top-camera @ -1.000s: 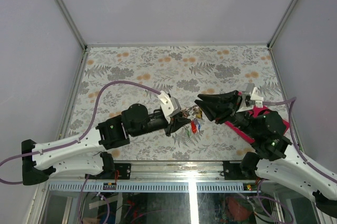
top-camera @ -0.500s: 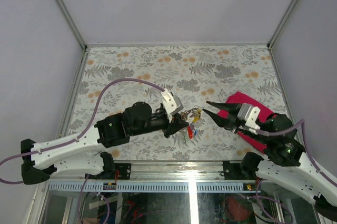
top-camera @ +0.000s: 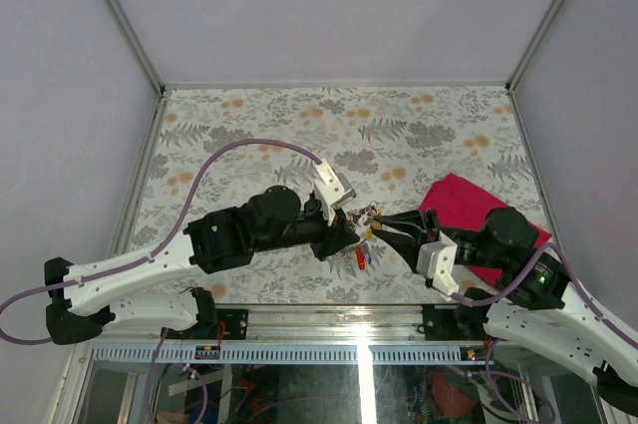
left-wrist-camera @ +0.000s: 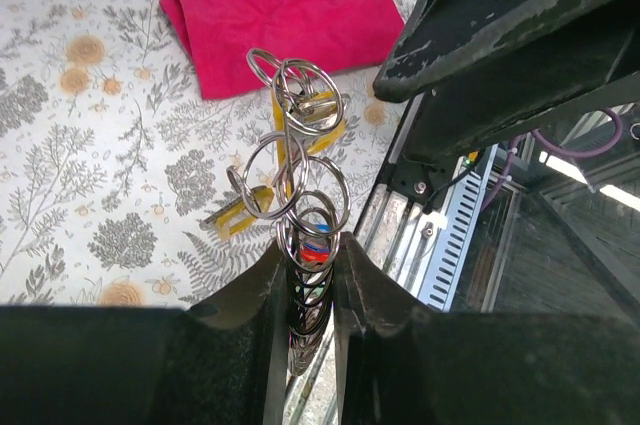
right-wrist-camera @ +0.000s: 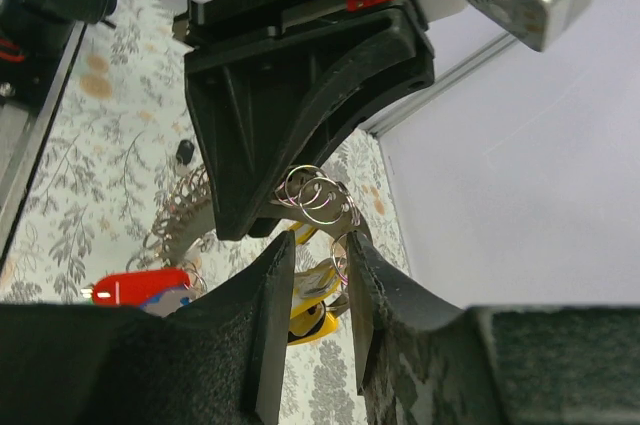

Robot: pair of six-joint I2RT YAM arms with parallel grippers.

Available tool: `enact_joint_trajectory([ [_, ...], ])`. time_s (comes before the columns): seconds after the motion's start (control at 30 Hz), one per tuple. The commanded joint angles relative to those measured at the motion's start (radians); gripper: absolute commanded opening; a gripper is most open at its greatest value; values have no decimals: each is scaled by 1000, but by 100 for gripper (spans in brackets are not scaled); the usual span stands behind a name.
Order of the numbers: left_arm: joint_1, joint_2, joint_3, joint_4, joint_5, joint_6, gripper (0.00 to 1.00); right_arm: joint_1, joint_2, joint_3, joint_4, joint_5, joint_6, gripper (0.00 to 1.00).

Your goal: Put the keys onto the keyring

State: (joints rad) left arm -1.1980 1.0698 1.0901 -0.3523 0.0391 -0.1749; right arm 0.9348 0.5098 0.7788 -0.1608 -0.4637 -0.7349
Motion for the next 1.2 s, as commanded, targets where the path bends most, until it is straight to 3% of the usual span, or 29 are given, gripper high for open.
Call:
enact_joint_trajectory([
  [0.0, -5, 0, 41, 27, 10, -50, 0, 0, 23, 45, -19, -55, -132, 34],
  [1.17, -6, 38, 70, 10, 31, -57, 0, 0, 117, 64, -73, -59, -259, 33],
])
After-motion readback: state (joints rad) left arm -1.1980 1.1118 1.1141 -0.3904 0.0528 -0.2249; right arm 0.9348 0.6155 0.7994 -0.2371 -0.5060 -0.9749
